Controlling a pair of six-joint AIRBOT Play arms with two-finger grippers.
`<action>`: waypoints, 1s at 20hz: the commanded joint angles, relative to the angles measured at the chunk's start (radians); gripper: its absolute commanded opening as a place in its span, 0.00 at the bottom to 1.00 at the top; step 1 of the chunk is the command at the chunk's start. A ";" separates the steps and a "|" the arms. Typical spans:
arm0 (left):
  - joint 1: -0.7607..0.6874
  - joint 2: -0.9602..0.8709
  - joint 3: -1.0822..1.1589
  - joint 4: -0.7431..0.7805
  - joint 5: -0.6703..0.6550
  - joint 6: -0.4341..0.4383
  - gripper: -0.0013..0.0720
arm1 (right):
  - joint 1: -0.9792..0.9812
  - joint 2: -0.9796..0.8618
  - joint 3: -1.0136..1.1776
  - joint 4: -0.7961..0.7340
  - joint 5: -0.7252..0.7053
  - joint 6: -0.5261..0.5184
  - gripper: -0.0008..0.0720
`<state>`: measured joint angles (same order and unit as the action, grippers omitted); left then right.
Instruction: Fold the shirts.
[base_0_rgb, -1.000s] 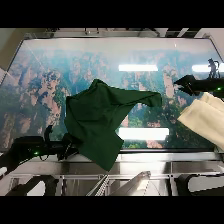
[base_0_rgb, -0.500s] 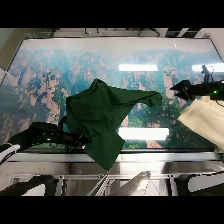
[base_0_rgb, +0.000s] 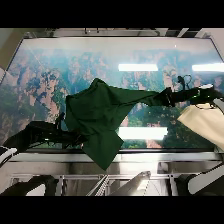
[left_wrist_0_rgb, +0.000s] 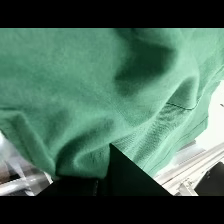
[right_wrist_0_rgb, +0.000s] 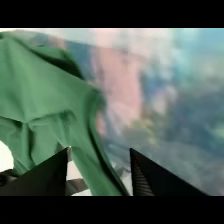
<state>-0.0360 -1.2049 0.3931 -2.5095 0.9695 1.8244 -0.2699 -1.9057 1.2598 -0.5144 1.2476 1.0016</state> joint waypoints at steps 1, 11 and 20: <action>-0.001 0.013 0.002 -0.023 0.034 -0.002 0.04 | 0.045 -0.015 0.000 0.050 -0.008 -0.013 0.27; 0.362 0.439 0.715 -0.225 0.539 0.087 0.05 | -0.093 0.478 0.000 0.883 0.484 -0.254 0.04; 0.534 0.229 1.967 -0.308 0.514 0.050 0.05 | -0.527 1.369 0.035 0.874 -0.088 -0.351 0.04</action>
<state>0.5747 -0.8696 2.0636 -2.8182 1.4746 1.9118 -0.6735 -0.7490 1.2720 0.4370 1.3464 0.6567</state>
